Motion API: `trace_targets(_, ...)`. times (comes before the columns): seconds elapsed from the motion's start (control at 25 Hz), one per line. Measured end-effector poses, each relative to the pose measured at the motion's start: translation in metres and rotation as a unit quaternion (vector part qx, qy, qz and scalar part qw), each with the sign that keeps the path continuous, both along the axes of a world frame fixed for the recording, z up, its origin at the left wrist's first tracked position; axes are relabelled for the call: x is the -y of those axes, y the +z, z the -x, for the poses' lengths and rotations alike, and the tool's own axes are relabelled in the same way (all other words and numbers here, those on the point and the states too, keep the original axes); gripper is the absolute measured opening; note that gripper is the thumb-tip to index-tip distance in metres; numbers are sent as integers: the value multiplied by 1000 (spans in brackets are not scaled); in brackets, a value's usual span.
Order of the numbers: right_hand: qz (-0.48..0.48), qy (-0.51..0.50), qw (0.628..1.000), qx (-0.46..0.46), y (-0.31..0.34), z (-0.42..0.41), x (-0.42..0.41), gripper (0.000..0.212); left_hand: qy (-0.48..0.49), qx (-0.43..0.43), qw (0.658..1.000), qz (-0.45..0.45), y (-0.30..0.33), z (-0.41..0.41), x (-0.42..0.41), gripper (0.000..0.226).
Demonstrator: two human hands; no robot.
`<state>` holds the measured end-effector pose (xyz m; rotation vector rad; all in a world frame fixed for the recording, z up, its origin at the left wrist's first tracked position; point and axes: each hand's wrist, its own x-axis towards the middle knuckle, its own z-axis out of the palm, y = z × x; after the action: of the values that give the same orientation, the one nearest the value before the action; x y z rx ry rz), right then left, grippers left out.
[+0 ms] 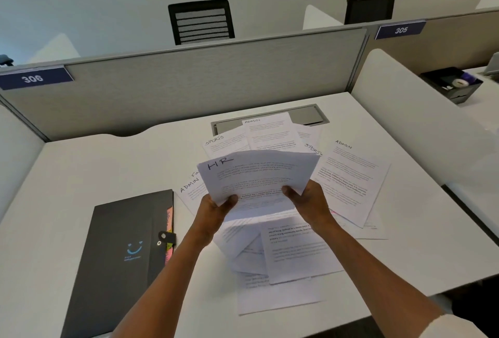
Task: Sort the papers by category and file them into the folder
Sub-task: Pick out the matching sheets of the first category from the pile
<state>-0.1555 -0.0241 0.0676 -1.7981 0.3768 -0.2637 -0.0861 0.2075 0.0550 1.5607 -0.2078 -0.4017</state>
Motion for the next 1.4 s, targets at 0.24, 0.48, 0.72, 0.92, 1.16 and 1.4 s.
trace_targets(0.24,42,26,998,-32,-20,13,6,14,53,-6,997,-47,-19,16,12,29)
trace_targets(0.48,25,15,1000,-8,-19,15,8,27,65,-12,997,-46,-17,18,28,21)
trace_targets(0.72,14,6,1000,14,-17,24,-1,27,91,-2,995,-45,-18,23,36,24)
trace_targets(0.92,18,19,1000,-3,-26,28,7,30,55,-2,995,-80,-30,31,37,21)
trace_targets(1.16,24,19,999,-16,-33,28,14,26,70,15,990,-121,-38,32,44,21)
trace_targets(1.4,31,57,997,-30,-32,27,15,28,65,49,976,-202,-40,26,46,25)
